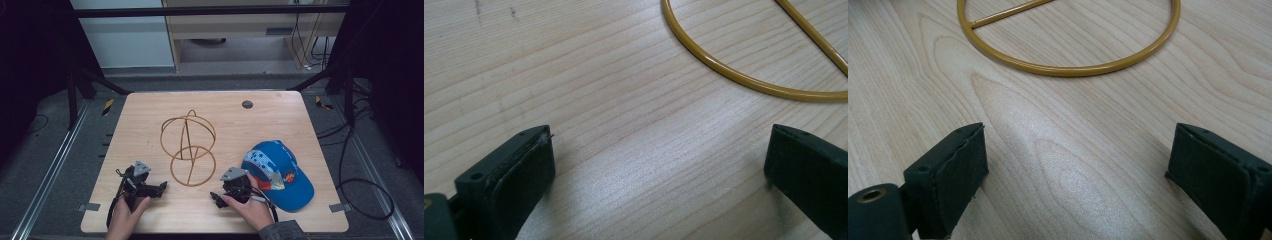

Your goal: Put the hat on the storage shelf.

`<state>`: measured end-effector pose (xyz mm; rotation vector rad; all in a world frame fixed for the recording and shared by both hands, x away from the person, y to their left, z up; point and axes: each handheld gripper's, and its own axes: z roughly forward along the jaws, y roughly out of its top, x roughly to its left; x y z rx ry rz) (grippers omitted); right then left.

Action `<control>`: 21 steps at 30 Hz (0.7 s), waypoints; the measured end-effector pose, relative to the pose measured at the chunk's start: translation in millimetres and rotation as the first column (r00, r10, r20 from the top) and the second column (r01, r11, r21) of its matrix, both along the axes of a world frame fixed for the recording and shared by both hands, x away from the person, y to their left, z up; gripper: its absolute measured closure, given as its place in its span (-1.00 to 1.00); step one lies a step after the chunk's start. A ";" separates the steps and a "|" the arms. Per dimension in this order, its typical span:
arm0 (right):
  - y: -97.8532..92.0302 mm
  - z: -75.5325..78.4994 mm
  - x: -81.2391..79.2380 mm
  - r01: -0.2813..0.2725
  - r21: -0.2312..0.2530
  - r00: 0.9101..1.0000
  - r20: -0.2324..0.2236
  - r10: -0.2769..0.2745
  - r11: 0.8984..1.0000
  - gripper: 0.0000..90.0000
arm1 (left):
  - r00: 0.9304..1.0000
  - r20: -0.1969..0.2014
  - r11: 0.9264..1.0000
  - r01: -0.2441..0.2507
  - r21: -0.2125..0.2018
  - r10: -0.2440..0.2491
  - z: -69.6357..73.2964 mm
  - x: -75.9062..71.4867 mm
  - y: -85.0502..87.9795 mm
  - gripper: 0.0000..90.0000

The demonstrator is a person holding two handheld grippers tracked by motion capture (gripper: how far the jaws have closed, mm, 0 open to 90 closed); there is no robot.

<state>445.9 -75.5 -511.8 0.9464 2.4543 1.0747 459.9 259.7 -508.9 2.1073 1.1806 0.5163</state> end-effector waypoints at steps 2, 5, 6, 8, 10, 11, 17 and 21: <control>0.2 -0.1 0.3 0.003 -0.002 1.000 0.000 -0.003 1.000 -0.82 | 1.000 0.001 1.000 -0.002 -0.003 0.002 -0.1 -0.1 -0.2 -1.00; 0.3 -0.1 0.6 0.008 -0.005 1.000 -0.002 -0.008 1.000 -0.85 | 1.000 0.001 1.000 -0.005 0.002 0.005 0.1 0.4 0.2 -1.00; 0.3 -0.1 0.5 0.014 -0.006 1.000 -0.003 -0.014 1.000 -0.85 | 1.000 0.001 1.000 -0.015 -0.001 0.015 0.0 0.9 0.2 -1.00; 0.6 -0.2 0.1 0.021 -0.007 1.000 -0.003 -0.021 1.000 -0.86 | 1.000 0.002 1.000 -0.014 0.000 0.014 0.0 1.0 0.1 -1.00; 1.7 1.7 -1.2 0.029 -0.019 0.999 -0.015 -0.029 0.999 -0.84 | 1.000 0.001 1.000 -0.015 0.000 0.015 0.0 0.9 0.1 -1.00; 2.3 3.1 -1.8 0.026 -0.032 1.000 -0.013 -0.027 0.999 -0.84 | 1.000 0.002 1.000 -0.018 -0.002 0.018 -0.1 0.6 -0.3 -1.00; -1.0 37.0 -13.7 -0.012 -0.095 1.000 0.006 0.013 0.995 -0.83 | 1.000 0.001 1.000 -0.022 -0.003 0.022 -0.1 0.3 -0.5 -1.00; -21.8 81.3 -21.7 -0.041 -0.125 0.999 0.019 0.044 0.991 -0.82 | 1.000 0.002 1.000 -0.029 -0.002 0.029 -0.1 -0.2 -0.9 -1.00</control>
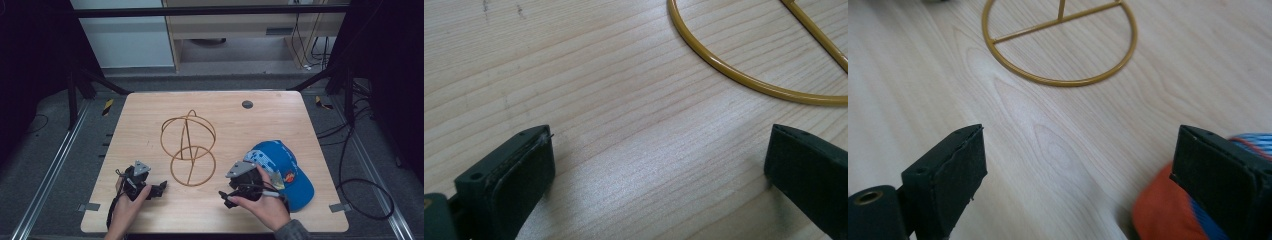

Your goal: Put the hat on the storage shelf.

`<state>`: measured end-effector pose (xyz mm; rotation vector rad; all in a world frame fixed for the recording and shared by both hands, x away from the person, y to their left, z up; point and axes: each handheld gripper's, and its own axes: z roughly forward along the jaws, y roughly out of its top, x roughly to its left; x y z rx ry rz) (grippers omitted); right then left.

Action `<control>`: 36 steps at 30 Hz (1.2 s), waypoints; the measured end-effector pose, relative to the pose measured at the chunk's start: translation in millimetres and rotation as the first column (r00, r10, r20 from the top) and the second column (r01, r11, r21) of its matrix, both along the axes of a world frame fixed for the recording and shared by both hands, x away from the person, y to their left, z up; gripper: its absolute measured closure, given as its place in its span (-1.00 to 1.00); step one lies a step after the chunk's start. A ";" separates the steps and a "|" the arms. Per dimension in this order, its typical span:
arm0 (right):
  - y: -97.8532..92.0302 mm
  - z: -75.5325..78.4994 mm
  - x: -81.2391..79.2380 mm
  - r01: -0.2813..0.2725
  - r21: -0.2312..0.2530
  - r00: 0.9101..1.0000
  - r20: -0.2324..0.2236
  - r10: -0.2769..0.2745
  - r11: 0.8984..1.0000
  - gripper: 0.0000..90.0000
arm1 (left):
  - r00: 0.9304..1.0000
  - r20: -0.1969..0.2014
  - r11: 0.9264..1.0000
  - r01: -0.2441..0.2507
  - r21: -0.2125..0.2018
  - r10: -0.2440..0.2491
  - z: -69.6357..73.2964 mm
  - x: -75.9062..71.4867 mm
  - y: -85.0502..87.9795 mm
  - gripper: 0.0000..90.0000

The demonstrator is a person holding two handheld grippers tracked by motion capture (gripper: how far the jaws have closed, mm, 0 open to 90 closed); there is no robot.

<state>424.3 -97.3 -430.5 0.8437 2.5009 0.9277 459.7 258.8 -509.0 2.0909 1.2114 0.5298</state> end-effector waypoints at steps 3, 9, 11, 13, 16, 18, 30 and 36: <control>-15.8 22.0 -1.5 0.005 -0.015 1.000 0.027 -0.004 1.000 -0.83 | 1.000 0.000 1.000 -0.001 0.000 0.001 0.0 -0.1 -0.1 -1.00; -52.1 48.5 6.7 0.052 -0.075 0.998 0.038 -0.049 0.996 -0.84 | 1.000 -0.003 1.000 -0.012 0.001 0.012 0.2 -1.6 -0.8 -1.00; -64.7 52.3 9.7 0.065 -0.084 0.998 0.021 -0.063 0.994 -0.85 | 1.000 -0.003 1.000 -0.011 0.001 0.011 0.2 -1.8 -0.8 -1.00; -76.2 54.9 11.5 0.080 -0.087 0.997 0.006 -0.080 0.993 -0.85 | 1.000 -0.003 1.000 -0.011 0.001 0.011 0.2 -1.9 -0.8 -1.00; -85.1 57.1 12.8 0.090 -0.104 0.996 0.002 -0.091 0.990 -0.85 | 1.000 -0.003 1.000 -0.008 0.000 0.008 0.2 -2.1 -0.8 -1.00; -96.6 59.4 15.9 0.110 -0.121 0.994 -0.015 -0.112 0.987 -0.85 | 1.000 -0.002 1.000 -0.008 0.001 0.008 0.2 -2.1 -0.8 -1.00; -116.9 61.8 42.9 0.117 -0.191 0.985 -0.105 -0.139 0.975 -0.84 | 1.000 0.000 1.000 -0.012 -0.001 0.012 -0.1 -2.6 -1.5 -1.00; -119.1 52.4 50.3 0.115 -0.194 0.977 -0.153 -0.146 0.974 -0.85 | 1.000 -0.001 1.000 -0.013 -0.001 0.013 -0.1 -2.9 -1.8 -1.00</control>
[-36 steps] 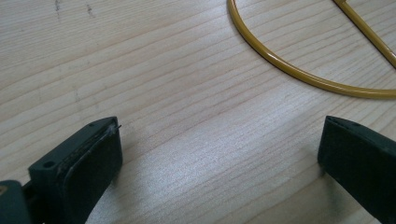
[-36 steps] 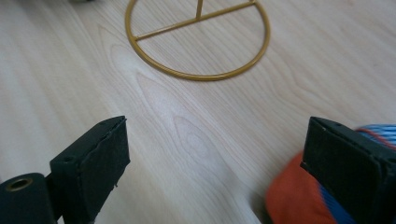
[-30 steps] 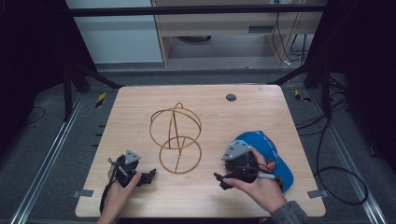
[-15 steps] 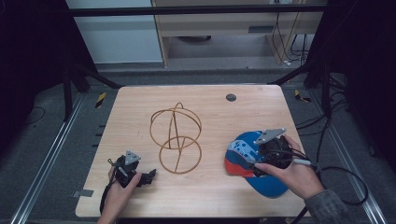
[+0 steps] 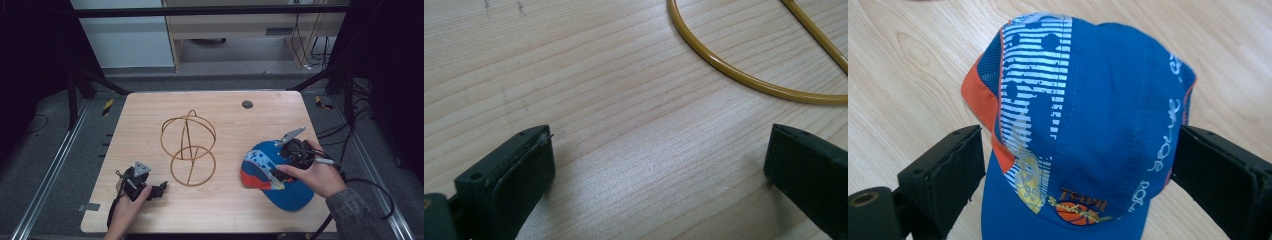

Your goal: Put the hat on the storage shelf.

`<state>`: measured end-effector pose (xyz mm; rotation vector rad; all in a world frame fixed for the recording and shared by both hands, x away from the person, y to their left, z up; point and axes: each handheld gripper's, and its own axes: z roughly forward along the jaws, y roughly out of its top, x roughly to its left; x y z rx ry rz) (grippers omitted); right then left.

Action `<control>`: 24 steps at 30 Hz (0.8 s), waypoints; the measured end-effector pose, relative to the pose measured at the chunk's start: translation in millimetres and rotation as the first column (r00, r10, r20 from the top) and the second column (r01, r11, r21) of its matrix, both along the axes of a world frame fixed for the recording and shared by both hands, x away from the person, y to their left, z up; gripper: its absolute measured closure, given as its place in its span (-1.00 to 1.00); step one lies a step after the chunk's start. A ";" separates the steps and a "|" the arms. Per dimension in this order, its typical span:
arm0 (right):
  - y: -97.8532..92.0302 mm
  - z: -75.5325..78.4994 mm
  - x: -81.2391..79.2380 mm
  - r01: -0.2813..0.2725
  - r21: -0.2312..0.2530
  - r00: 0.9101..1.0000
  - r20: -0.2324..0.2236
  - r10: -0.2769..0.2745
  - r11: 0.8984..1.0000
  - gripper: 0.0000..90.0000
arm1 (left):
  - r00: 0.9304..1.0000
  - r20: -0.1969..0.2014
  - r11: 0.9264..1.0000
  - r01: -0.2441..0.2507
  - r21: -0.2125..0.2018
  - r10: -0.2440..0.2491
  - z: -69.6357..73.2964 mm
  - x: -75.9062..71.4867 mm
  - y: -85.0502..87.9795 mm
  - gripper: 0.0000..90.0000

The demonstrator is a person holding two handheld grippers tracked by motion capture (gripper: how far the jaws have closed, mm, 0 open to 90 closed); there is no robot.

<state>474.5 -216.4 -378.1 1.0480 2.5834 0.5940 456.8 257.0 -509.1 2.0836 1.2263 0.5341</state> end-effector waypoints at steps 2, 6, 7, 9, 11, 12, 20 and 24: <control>-1.1 -4.5 2.5 0.004 -0.009 1.000 -0.003 -0.004 1.000 -0.85 | 1.000 -0.001 1.000 0.000 0.000 0.000 0.0 -0.1 0.0 -1.00; -3.9 -10.9 10.0 0.032 -0.008 0.999 -0.014 -0.032 0.999 -0.85 | 1.000 -0.001 1.000 0.000 0.000 0.000 0.0 -0.1 -0.1 -1.00; -3.7 -11.7 11.9 0.036 -0.011 0.999 -0.019 -0.036 0.999 -0.85 | 1.000 -0.001 1.000 0.000 0.000 0.000 0.0 -0.1 -0.1 -1.00; -1.6 -14.1 16.6 0.040 -0.012 0.999 -0.029 -0.040 0.999 -0.85 | 1.000 -0.001 1.000 0.000 0.000 0.000 0.1 -0.1 -0.1 -1.00; -0.9 -15.1 17.7 0.042 -0.013 0.999 -0.032 -0.043 0.999 -0.85 | 1.000 -0.001 1.000 0.000 0.000 0.000 0.0 -0.1 -0.1 -1.00; -0.5 -16.4 18.9 0.044 -0.017 0.998 -0.037 -0.044 0.999 -0.86 | 1.000 -0.001 1.000 0.000 0.000 0.000 0.0 -0.1 -0.1 -1.00; -3.0 -27.1 20.8 0.084 -0.012 0.993 -0.088 -0.085 0.996 -0.83 | 1.000 -0.001 1.000 0.000 0.000 0.000 0.0 -0.1 -0.1 -1.00; -4.1 -28.8 21.2 0.092 -0.010 0.991 -0.097 -0.093 0.996 -0.68 | 1.000 -0.001 1.000 0.000 0.000 0.000 0.0 -0.1 -0.1 -1.00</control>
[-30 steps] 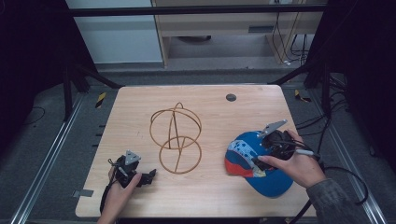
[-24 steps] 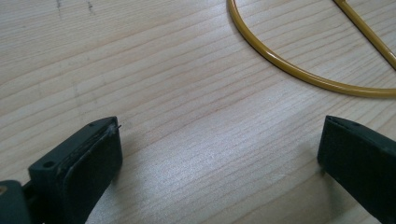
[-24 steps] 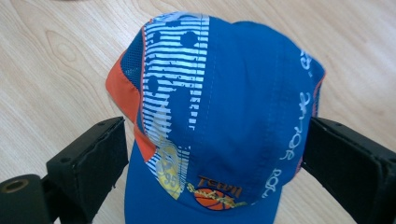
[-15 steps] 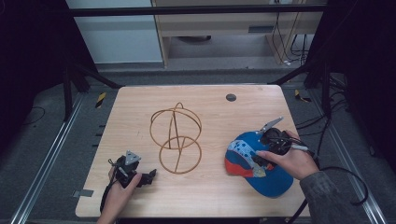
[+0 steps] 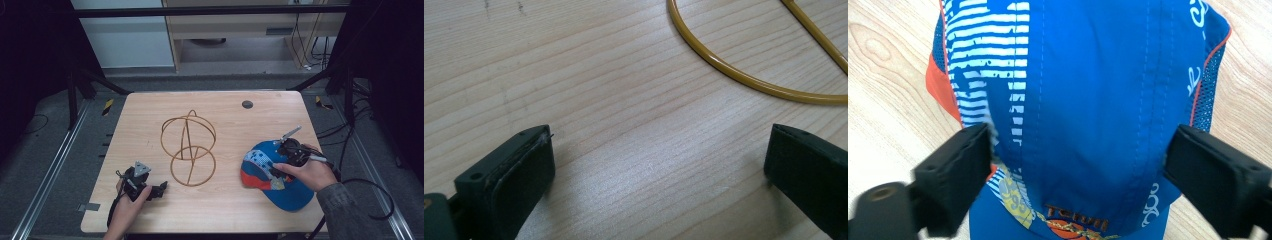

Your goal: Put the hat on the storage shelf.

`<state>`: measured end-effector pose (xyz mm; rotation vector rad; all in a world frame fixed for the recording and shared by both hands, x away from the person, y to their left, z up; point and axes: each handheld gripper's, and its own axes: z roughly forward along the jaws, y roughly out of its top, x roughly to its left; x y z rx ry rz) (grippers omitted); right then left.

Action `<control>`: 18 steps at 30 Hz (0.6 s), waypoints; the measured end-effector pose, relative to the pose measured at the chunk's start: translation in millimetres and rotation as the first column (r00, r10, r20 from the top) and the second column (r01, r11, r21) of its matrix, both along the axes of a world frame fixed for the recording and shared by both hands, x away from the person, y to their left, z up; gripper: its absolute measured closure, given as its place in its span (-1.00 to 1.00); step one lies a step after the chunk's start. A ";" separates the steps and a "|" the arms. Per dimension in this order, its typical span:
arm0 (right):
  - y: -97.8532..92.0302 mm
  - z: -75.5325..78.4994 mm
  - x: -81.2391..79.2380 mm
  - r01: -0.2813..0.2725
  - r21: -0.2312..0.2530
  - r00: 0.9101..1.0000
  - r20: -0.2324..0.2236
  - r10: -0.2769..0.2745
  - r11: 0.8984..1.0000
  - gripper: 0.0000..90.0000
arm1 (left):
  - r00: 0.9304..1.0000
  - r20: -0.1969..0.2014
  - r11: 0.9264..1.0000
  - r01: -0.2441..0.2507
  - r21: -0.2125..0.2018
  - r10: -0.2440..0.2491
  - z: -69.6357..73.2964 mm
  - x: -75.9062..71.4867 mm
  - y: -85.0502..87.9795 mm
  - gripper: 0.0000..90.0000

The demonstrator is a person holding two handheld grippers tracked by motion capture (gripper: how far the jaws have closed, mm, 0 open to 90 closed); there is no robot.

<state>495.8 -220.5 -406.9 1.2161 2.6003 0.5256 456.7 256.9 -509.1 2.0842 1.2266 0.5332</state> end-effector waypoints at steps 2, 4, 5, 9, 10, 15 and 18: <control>-0.5 -0.6 -0.3 0.005 0.001 1.000 -0.007 -0.005 1.000 -0.55 | 1.000 0.000 1.000 0.000 0.000 0.000 0.0 0.0 0.0 -1.00; -0.7 -1.3 -0.5 0.005 0.001 1.000 -0.008 -0.005 1.000 -0.44 | 1.000 0.000 1.000 0.000 0.000 0.000 0.0 0.0 0.0 -1.00; -0.6 -1.7 -0.9 0.007 0.001 1.000 -0.009 -0.007 1.000 -0.35 | 1.000 0.000 1.000 0.000 0.000 0.000 0.0 0.0 0.0 -1.00; -0.2 -3.7 -0.6 0.006 0.000 1.000 -0.013 -0.006 1.000 -0.08 | 1.000 0.000 1.000 0.000 0.000 0.000 0.0 0.0 0.0 -1.00; -0.1 -4.1 -0.4 0.003 0.002 1.000 -0.015 -0.003 1.000 -0.01 | 1.000 0.000 1.000 0.000 0.000 0.000 0.0 0.0 0.0 -1.00; 1.5 -6.8 0.0 -0.005 -0.017 1.000 -0.016 0.005 1.000 0.36 | 1.000 0.000 1.000 0.000 0.000 0.000 0.0 0.0 0.0 -1.00; -0.1 -7.1 -0.3 -0.001 -0.016 1.000 -0.021 0.001 1.000 0.49 | 1.000 0.000 1.000 0.000 0.000 0.000 0.0 0.0 0.0 -1.00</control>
